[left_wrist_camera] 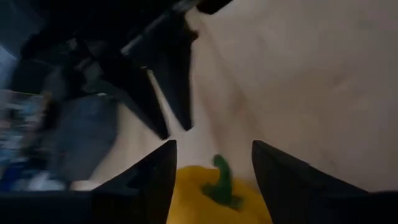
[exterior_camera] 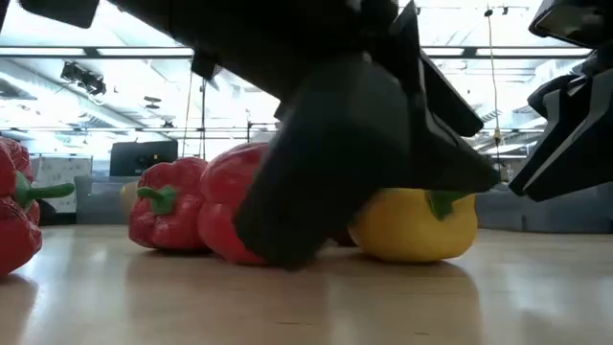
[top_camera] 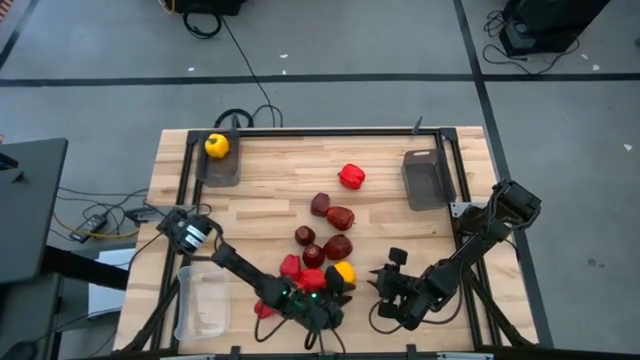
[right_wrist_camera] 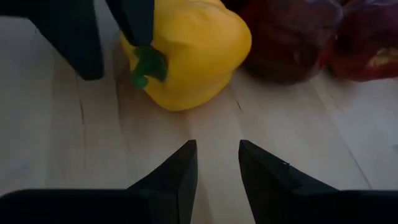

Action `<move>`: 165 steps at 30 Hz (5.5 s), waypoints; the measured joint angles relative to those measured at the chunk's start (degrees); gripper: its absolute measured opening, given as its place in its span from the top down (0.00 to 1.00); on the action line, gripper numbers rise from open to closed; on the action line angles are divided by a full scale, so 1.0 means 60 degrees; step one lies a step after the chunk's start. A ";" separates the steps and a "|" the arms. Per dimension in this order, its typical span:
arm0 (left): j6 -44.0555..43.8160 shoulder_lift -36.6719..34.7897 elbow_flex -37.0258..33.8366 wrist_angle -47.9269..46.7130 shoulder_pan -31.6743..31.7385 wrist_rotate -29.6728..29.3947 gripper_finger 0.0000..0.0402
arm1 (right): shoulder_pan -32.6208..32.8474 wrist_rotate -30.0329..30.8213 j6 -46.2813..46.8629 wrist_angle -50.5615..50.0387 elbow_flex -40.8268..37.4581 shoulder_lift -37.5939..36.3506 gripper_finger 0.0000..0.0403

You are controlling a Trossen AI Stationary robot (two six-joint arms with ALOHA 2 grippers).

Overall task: Sort produce into baskets
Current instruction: Put the yellow bell pepper into the left black transparent bin, then put the red bell pepper into the right black transparent bin

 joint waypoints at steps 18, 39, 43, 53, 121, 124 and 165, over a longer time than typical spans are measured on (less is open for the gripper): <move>0.1983 0.0485 0.0081 0.0396 -0.0029 -0.0589 0.59 | -0.0055 -0.0044 -0.0006 -0.0131 0.0000 0.0000 0.68; 0.1812 0.0514 0.0060 -0.0131 -0.0117 -0.1247 0.60 | -0.1172 -0.1439 -0.1900 0.2246 0.0000 0.0229 0.70; 0.1386 0.0514 0.0045 -0.0238 -0.0110 -0.1292 0.61 | -0.1270 -0.1438 -0.2517 0.2912 0.0000 0.0229 0.70; 0.0201 0.0514 0.0050 -0.1003 -0.0504 -0.2752 0.61 | -0.1330 -0.1397 -0.2935 0.3315 0.0000 0.0229 0.70; -0.9311 -1.1801 -0.5941 -1.0281 0.8016 0.0737 0.95 | -0.3341 -0.0604 -0.4316 0.3242 0.0007 0.0229 0.70; -0.9763 -1.2606 -0.6864 -1.0075 0.9283 0.0931 0.95 | -0.3826 -0.0672 -0.4516 0.3242 0.0007 0.0229 0.70; -0.8970 -1.2524 -0.7995 -0.7729 1.3546 0.3162 0.62 | -0.3861 -0.0145 -0.3281 0.3391 0.0004 0.0222 0.62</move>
